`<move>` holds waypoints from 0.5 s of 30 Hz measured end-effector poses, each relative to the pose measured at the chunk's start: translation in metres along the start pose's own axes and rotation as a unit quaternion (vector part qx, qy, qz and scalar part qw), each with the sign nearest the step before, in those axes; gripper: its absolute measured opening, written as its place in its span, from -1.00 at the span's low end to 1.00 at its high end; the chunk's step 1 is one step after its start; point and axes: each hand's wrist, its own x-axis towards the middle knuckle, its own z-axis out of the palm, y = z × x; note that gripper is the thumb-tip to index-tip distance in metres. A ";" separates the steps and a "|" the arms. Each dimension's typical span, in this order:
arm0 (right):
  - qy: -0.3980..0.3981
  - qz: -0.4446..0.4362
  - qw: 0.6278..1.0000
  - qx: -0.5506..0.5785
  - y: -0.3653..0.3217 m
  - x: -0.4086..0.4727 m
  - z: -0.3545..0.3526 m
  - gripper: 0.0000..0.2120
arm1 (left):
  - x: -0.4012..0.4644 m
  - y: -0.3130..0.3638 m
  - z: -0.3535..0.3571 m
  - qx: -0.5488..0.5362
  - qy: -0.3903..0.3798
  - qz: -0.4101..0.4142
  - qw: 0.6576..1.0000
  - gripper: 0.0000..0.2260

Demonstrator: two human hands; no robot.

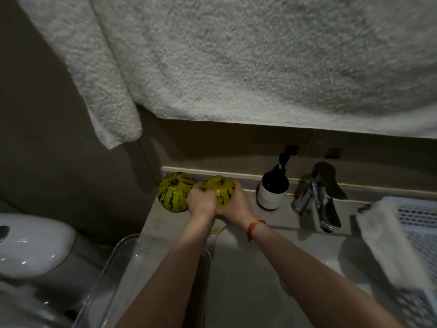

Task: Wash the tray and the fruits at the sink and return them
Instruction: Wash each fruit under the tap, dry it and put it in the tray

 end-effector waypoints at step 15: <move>0.118 -0.006 0.992 0.048 0.011 -0.136 -0.052 0.08 | -0.080 -0.019 -0.027 -0.166 -0.372 -0.131 0.904 -0.58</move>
